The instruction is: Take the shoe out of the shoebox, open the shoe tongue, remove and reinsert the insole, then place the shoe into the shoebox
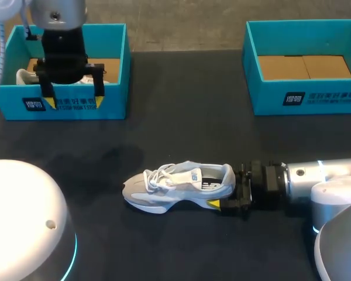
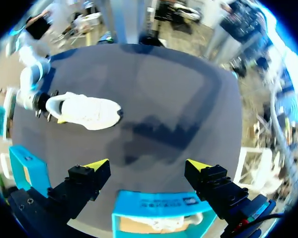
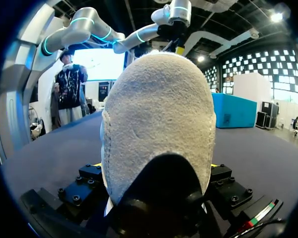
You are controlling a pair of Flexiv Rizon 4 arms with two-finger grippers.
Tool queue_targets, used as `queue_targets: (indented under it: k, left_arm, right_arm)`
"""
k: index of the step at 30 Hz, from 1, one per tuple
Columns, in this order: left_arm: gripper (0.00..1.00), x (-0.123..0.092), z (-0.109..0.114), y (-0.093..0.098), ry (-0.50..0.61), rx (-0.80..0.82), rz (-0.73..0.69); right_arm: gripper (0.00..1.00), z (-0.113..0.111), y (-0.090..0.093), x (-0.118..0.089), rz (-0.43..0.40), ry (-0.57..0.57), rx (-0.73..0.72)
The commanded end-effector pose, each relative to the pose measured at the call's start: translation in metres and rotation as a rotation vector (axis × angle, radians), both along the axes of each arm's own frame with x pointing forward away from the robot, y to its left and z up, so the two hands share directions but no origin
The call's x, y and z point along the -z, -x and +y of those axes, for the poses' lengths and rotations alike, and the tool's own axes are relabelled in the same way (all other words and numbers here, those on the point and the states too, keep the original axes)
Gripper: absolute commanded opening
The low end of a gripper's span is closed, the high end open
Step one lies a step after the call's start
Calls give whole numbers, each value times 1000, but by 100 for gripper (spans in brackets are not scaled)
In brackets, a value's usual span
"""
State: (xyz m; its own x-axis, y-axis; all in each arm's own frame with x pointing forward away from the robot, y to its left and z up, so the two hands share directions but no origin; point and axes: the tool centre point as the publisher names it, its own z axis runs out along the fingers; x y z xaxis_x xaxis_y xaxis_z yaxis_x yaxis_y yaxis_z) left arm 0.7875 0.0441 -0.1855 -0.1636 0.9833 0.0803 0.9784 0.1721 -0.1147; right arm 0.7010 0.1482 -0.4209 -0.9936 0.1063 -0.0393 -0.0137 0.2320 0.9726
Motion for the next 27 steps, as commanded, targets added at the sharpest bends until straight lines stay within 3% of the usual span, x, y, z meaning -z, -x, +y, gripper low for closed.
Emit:
queue_targets:
  k: [1, 3, 6, 7, 8, 23, 27]
  left_arm:
    - [100, 5, -26, 25, -61, -188, -18]
    - [100, 8, -43, 37, -145, -413, -15]
    - [100, 17, -60, 44, -252, -851, 152]
    - [100, 21, -63, 47, -260, -923, 240]
    - [100, 23, -66, 55, -230, -967, 224]
    - [100, 23, -66, 55, -230, -967, 224]
    - [100, 27, -86, 90, -220, -1280, 227]
  right_arm:
    - [0, 1, 1, -1, 1, 5, 2]
    - [0, 1, 1, -1, 1, 5, 2]
    - [0, 1, 1, -1, 1, 5, 2]
    - [0, 1, 1, -1, 1, 5, 2]
    - [0, 1, 1, -1, 1, 5, 2]
    - [0, 1, 1, -1, 1, 5, 2]
    - [0, 1, 1, -1, 1, 5, 2]
